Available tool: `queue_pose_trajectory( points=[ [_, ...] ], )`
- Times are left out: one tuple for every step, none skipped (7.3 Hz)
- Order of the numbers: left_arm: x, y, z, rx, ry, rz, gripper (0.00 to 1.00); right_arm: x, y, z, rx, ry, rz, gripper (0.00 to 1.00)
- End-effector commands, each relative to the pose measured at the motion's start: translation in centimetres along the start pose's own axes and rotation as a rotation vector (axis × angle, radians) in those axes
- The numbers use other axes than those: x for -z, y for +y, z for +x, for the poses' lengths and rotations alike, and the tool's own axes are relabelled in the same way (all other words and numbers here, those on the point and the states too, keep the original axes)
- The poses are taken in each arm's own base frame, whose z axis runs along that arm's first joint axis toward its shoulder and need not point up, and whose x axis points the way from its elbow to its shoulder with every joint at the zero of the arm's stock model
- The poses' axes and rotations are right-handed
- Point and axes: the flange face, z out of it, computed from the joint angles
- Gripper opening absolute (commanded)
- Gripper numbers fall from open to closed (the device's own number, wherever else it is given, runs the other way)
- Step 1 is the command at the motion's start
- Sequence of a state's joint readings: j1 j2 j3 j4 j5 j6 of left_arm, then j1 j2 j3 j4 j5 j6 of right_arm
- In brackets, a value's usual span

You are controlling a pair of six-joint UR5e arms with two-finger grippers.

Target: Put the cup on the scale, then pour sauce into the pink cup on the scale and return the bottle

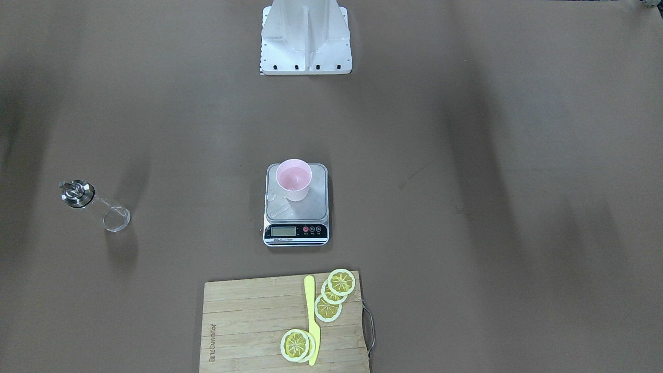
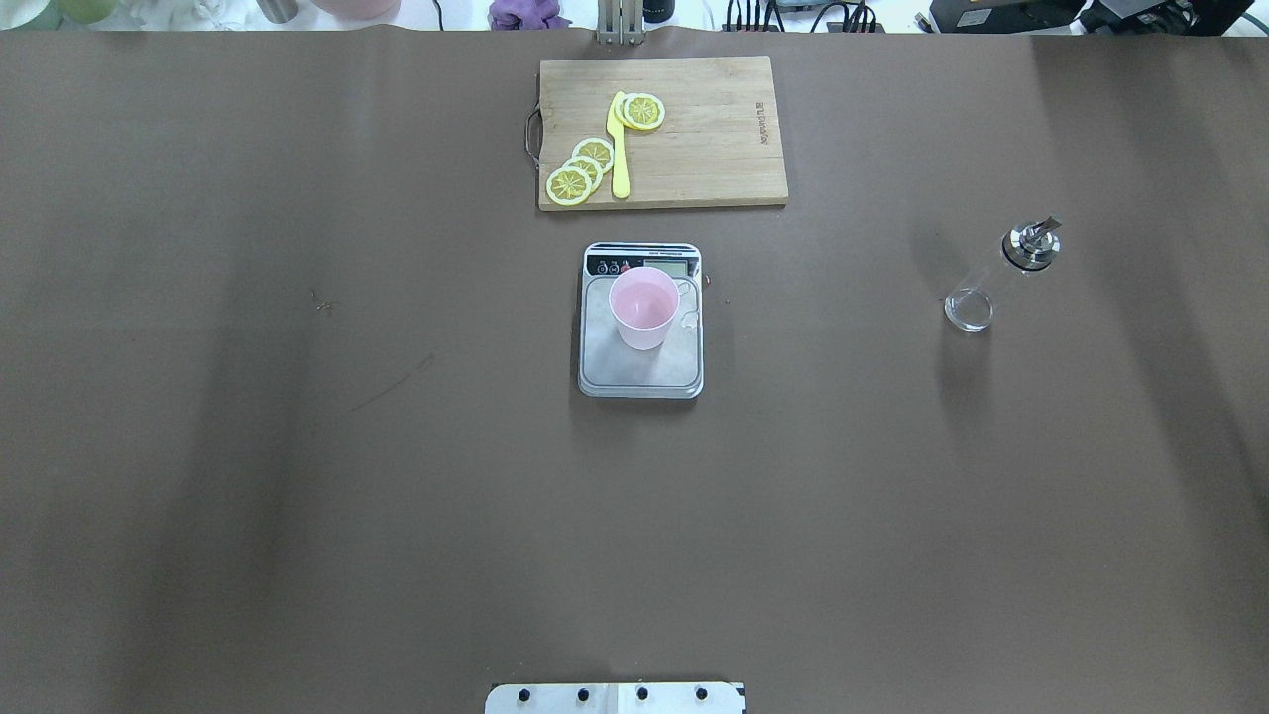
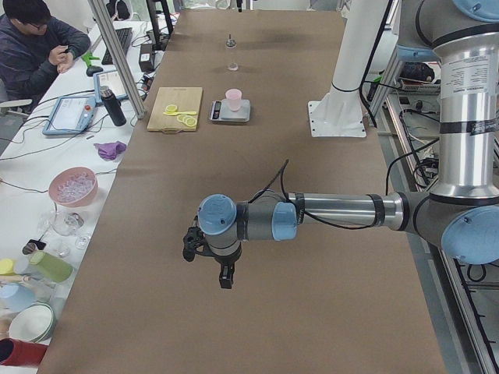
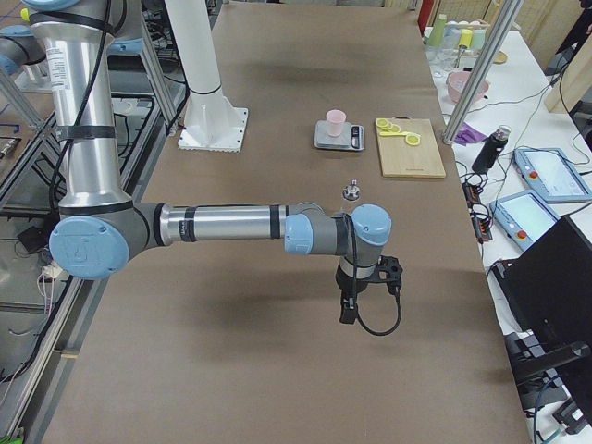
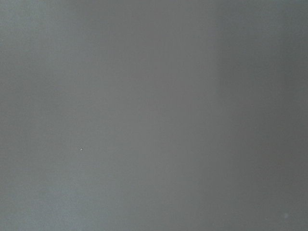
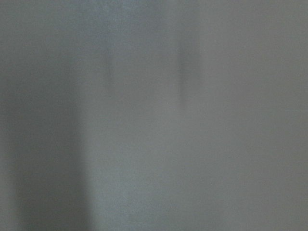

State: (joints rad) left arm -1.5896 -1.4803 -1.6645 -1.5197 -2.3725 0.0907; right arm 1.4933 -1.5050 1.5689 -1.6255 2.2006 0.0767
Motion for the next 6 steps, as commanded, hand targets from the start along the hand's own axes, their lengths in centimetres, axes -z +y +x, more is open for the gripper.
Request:
queue_pose_trajectory(
  points=[
    [-0.2, 0.1, -0.2, 0.007, -0.002, -0.008, 0.98, 1.8, 0.1, 0.9, -0.006, 0.05, 0.041, 1.0],
    [-0.1, 0.1, -0.1, 0.005, -0.001, -0.005, 0.98, 2.1, 0.0, 0.8, 0.001, 0.058, 0.047, 1.0],
    [-0.1, 0.0, -0.1, 0.002, -0.001, -0.002, 0.98, 2.6, -0.3, 0.0, 0.019, 0.057, 0.058, 1.0],
    [0.0, -0.1, 0.0, -0.001, -0.001, 0.001, 0.98, 2.6, -0.4, -0.3, 0.022, 0.054, 0.056, 1.0],
    [0.1, -0.3, 0.1, -0.005, -0.001, 0.004, 0.98, 2.0, -0.5, -0.9, 0.034, 0.056, 0.046, 1.0],
    [0.2, -0.4, 0.2, -0.006, -0.001, 0.005, 0.98, 1.9, -0.5, -1.5, 0.041, 0.039, 0.043, 1.0]
  ],
)
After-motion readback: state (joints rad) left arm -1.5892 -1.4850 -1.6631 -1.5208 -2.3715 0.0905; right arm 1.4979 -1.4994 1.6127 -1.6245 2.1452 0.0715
